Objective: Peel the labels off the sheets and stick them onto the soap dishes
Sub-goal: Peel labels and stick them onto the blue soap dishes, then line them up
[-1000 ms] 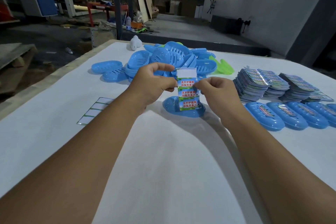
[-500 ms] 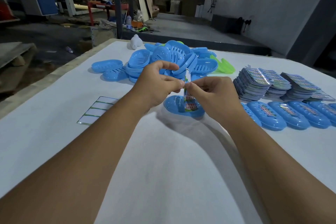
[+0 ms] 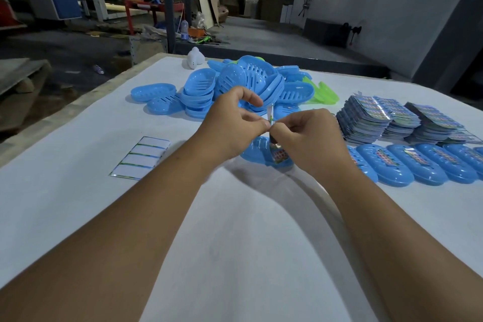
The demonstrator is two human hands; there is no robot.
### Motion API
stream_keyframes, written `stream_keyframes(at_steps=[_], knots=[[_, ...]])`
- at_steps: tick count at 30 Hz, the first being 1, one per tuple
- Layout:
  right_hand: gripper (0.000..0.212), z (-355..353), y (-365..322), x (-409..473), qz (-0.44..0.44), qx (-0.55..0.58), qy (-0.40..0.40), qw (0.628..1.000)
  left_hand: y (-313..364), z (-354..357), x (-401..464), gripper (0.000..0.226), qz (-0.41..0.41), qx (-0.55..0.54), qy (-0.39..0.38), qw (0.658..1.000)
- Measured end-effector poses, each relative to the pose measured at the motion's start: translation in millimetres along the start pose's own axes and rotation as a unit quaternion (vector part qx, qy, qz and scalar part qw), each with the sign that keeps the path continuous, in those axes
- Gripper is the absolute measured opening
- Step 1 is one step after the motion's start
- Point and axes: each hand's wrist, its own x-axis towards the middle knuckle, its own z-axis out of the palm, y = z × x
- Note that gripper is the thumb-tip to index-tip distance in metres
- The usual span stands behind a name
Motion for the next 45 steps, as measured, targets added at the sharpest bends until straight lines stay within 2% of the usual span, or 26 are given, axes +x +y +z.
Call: stream_keyframes(at_steps=[8,15,23,28,31,35,37,38,39,40,42,43,45], knots=[[0.021,-1,2,2,0.012,0.038,0.002,0.999,0,0,3,0.031,-0.013,0.017,0.027,0.999],[0.028,-4,8,8,0.028,0.064,-0.011,0.997,-1,0,3,0.019,-0.028,0.054,0.034,0.998],[0.019,-9,11,11,0.075,0.117,-0.046,0.989,-4,-6,11,0.019,-0.126,0.145,0.061,0.979],[0.020,-14,11,12,0.110,0.160,-0.041,0.980,-3,-15,8,0.023,-0.148,0.219,0.070,0.962],[0.023,-15,13,12,0.125,0.173,-0.035,0.976,-7,-21,7,0.028,-0.160,0.301,0.067,0.938],[0.023,-12,12,11,0.135,0.170,-0.039,0.975,-14,-29,4,0.034,-0.188,0.484,0.039,0.854],[0.021,-11,11,11,0.133,0.170,-0.042,0.976,-18,-29,3,0.027,-0.163,0.551,0.051,0.817],[0.020,-10,10,10,0.129,0.163,-0.041,0.977,-19,-28,4,0.021,-0.138,0.563,0.066,0.812],[0.019,-9,10,10,0.126,0.151,-0.037,0.980,-19,-26,4,0.020,-0.111,0.550,0.085,0.824],[0.018,-8,10,10,0.121,0.135,-0.030,0.983,-17,-24,5,0.019,-0.085,0.503,0.101,0.854],[0.018,-6,10,10,0.113,0.116,-0.014,0.987,-11,-14,4,0.013,-0.055,0.319,0.101,0.941],[0.018,-6,9,10,0.107,0.115,-0.009,0.988,-7,-8,3,0.012,-0.049,0.220,0.085,0.971],[0.022,-5,8,9,0.094,0.118,-0.004,0.989,0,1,-1,0.016,-0.033,0.111,0.042,0.992]])
